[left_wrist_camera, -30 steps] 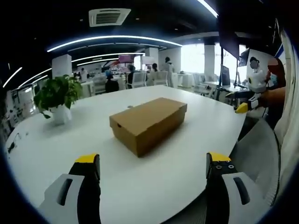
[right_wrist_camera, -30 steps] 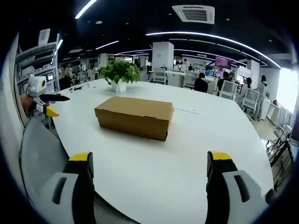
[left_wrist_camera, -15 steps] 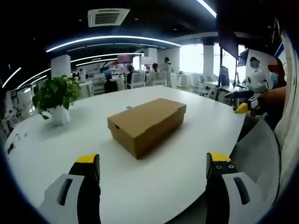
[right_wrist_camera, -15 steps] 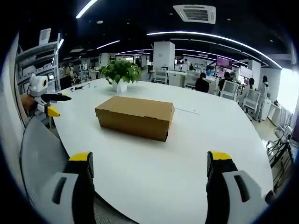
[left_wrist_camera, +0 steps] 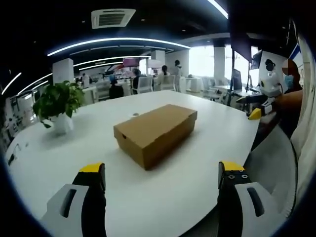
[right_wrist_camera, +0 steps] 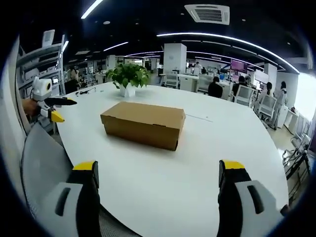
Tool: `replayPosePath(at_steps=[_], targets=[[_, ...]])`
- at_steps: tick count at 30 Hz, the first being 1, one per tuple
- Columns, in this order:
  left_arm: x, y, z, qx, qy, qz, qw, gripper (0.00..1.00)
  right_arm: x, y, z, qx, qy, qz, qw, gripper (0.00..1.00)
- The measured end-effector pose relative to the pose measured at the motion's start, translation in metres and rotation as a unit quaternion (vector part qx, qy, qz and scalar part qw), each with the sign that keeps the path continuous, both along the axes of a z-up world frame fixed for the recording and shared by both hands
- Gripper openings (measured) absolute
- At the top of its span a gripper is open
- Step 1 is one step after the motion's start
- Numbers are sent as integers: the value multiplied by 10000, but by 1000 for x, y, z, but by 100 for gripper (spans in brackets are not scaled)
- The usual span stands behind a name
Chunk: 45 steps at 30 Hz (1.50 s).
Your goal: Operate the shoe box by opening the lid, removing the specified soft item, and placing it in the target area until the item is outside and the box remains undamaged.
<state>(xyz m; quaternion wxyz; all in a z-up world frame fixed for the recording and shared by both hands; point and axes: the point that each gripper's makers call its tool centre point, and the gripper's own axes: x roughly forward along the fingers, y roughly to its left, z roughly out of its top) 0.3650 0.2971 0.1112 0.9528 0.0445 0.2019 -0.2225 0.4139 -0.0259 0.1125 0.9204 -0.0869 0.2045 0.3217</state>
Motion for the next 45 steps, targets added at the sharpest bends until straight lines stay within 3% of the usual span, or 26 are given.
replayPosePath(at_steps=[7, 9, 14, 45], targets=[[4, -1, 1, 9, 42, -22, 10000, 100, 5, 1, 1, -55, 9, 94, 9999, 96], [5, 0, 0, 6, 38, -19, 10000, 100, 5, 1, 1, -81, 22, 126, 9999, 91], [12, 9, -9, -28, 55, 15, 10000, 100, 10, 2, 1, -117, 46, 161, 9998, 91], [55, -24, -9, -84, 65, 29, 9999, 100, 58, 19, -7, -273, -29, 533, 9982, 96]])
